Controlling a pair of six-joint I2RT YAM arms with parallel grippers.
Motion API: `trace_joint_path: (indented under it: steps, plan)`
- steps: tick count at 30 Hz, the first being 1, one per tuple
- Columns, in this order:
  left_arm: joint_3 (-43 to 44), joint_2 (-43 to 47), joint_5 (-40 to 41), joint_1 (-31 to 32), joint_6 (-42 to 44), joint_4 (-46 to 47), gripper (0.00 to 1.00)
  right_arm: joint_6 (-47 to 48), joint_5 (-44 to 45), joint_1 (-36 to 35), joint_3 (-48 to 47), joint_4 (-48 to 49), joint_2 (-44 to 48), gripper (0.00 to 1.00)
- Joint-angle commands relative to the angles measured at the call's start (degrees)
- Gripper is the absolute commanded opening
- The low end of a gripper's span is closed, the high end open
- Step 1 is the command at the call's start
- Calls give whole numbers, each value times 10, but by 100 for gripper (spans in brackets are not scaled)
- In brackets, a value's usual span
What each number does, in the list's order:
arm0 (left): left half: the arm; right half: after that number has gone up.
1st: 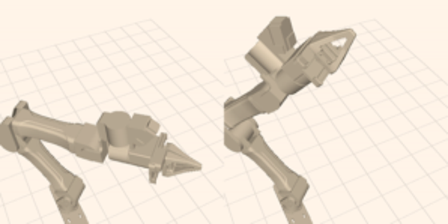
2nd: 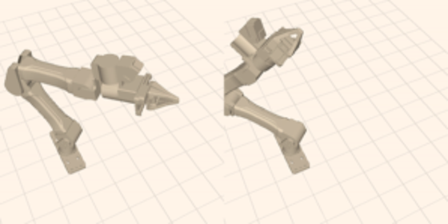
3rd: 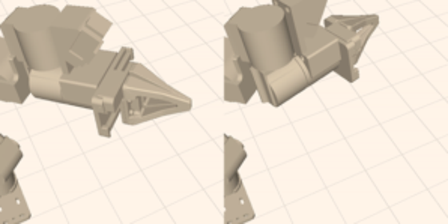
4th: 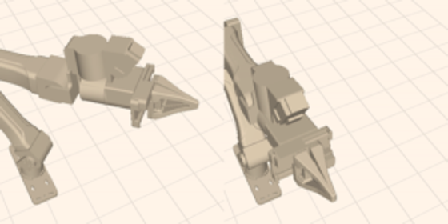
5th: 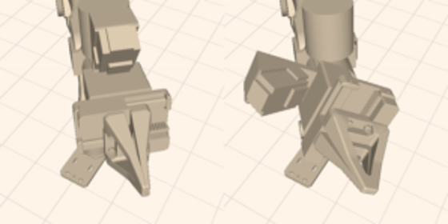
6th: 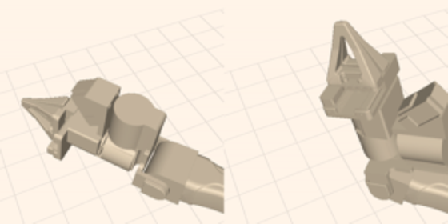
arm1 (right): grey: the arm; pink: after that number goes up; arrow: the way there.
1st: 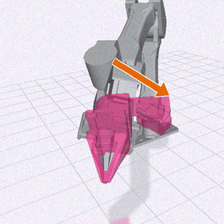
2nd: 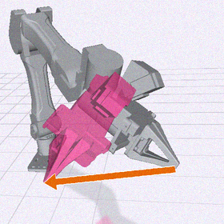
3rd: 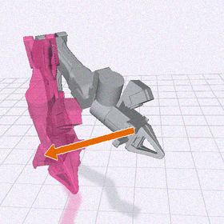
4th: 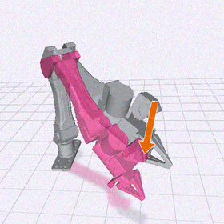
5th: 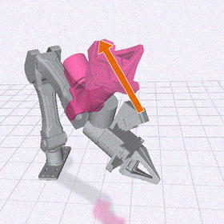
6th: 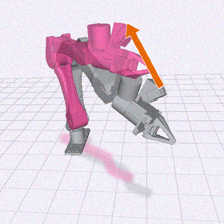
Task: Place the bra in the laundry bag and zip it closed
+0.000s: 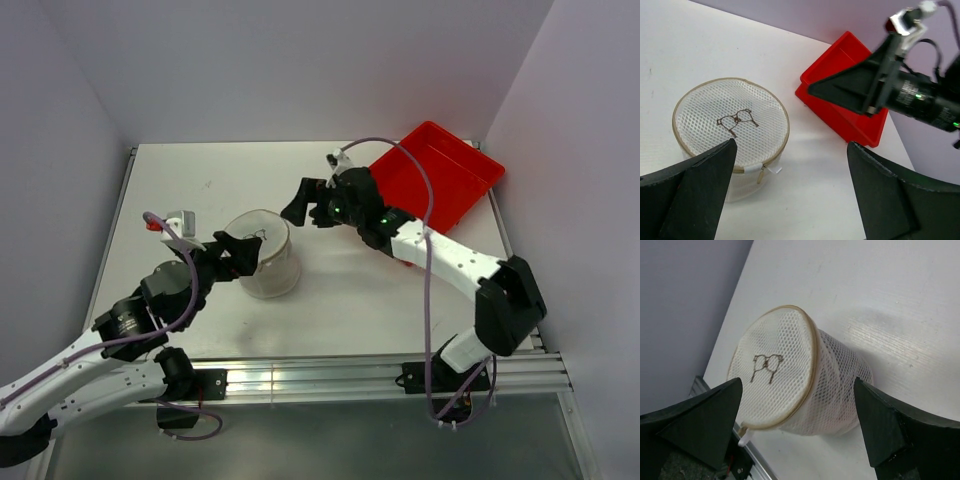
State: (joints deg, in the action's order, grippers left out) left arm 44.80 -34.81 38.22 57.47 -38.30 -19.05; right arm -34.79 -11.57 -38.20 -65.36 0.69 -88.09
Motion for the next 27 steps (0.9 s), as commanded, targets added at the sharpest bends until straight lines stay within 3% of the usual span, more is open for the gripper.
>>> trace_joint_path:
  steps: [1,10,16,23,27]
  plan:
    - [20,12,-1,2,18,-28,99,27,37,2,29,0,104,100]
    - [25,83,6,2,28,-66,99,79,163,4,168,-18,373,100]
    - [23,141,-8,3,31,-104,99,89,236,6,239,-53,506,100]
    - [2,183,-23,2,4,-155,99,48,255,5,339,-59,565,100]
    - [-9,195,-25,2,11,-151,99,53,258,4,337,-62,579,100]
